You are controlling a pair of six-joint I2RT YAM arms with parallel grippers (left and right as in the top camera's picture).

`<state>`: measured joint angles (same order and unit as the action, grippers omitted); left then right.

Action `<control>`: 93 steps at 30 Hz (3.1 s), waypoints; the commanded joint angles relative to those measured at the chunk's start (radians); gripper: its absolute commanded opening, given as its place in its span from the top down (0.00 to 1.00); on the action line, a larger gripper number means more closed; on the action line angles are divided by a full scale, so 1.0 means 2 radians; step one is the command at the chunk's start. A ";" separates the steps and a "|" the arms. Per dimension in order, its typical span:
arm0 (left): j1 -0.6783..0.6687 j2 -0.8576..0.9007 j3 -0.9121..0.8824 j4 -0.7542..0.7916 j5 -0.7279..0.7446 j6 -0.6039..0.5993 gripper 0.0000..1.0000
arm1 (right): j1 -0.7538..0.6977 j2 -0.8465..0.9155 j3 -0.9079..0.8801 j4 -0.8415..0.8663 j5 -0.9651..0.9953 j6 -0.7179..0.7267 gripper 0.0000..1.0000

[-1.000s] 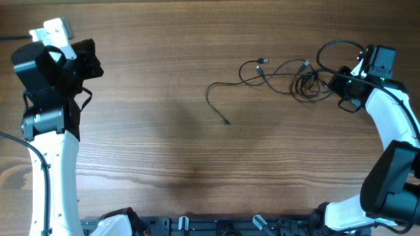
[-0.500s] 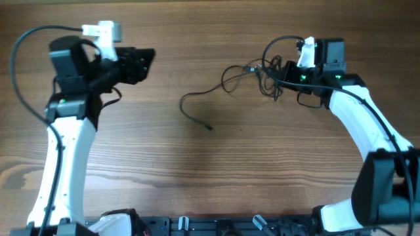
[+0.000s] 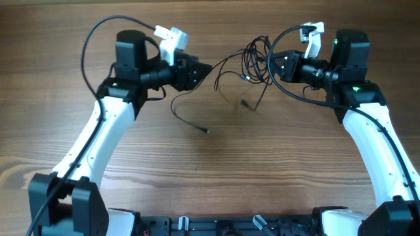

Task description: Untangle cables

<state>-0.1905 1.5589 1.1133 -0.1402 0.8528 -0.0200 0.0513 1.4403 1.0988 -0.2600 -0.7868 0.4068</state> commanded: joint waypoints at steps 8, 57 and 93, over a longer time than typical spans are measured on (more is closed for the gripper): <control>-0.044 0.021 0.008 0.031 0.035 0.009 0.38 | 0.035 -0.010 -0.002 0.026 -0.032 0.036 0.95; -0.036 0.062 0.008 0.109 0.018 0.029 0.96 | 0.093 -0.011 -0.003 0.096 -0.027 0.110 0.95; -0.054 0.002 0.008 0.027 0.033 0.074 0.49 | 0.093 -0.012 0.015 -0.077 0.170 0.060 0.95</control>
<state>-0.2657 1.5303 1.1168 -0.0872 0.9077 0.0826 0.2352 1.4376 1.0981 -0.4187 -0.4015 0.5365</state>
